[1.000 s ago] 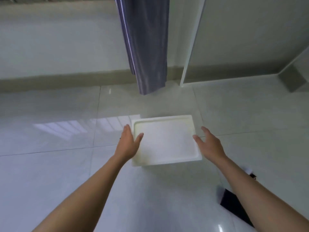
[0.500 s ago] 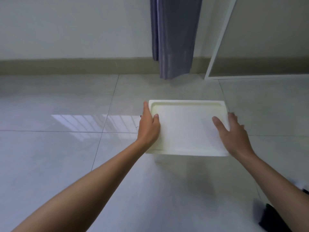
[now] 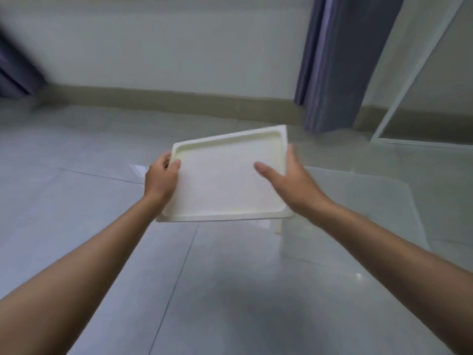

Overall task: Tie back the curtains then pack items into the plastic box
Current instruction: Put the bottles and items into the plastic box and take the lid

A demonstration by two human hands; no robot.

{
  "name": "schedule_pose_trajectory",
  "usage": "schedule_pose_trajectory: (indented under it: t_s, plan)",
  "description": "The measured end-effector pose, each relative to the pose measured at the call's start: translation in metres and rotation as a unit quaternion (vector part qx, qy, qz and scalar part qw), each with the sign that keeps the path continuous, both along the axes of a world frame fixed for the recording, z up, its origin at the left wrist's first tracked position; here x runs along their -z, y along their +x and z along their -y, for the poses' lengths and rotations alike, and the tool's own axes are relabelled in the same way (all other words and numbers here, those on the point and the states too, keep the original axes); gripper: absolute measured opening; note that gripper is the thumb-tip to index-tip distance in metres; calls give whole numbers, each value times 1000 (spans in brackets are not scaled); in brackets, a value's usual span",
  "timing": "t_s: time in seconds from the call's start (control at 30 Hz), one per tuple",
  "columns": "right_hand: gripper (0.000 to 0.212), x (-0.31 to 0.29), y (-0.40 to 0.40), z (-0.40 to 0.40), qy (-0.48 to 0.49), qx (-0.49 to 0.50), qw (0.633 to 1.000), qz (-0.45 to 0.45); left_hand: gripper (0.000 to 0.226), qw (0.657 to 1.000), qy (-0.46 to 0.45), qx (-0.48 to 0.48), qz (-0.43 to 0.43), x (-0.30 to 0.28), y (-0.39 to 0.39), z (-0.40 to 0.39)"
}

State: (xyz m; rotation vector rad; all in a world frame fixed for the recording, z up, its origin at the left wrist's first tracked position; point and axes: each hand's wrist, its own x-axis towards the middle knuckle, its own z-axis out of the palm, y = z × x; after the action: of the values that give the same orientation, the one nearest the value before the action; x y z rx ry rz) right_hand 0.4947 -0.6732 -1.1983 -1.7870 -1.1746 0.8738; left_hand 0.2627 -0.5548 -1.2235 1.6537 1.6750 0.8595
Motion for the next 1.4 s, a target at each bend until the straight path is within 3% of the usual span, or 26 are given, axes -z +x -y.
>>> schedule_pose_trajectory:
  t_s: [0.1, 0.27, 0.4, 0.6, 0.93, 1.07, 1.2, 1.3, 1.4]
  plan:
    - [98, 40, -49, -18, -86, -6, 996, -33, 40, 996, -63, -31, -54, 28, -54, 5]
    - [79, 90, -83, -19, -183, -18, 983, -28, 42, 964, -182, 2, -191, 77, -93, 29]
    - [66, 112, -89, -14, -201, -35, 979, 24, 41, 944, -252, 19, -212, 96, -98, 40]
    - [70, 131, -82, -5, -256, -73, 961, 69, 58, 918, -309, 7, -248, 113, -104, 42]
    - [78, 132, -82, 7, -280, -125, 952, 25, 80, 920, -297, -11, -255, 120, -92, 40]
    - [83, 95, -76, 28, -231, -173, 957, 45, 83, 951, -158, 25, -265, 104, -57, 34]
    - [70, 23, -48, 64, -128, -175, 975, 39, 69, 978, 50, 138, -151, 49, 48, 41]
    - [38, -16, 16, 96, -65, -95, 992, 55, 66, 943, 174, 268, -93, -6, 152, 67]
    - [17, -24, 105, 155, -24, 68, 996, 56, 63, 862, 246, 439, -58, -35, 241, 120]
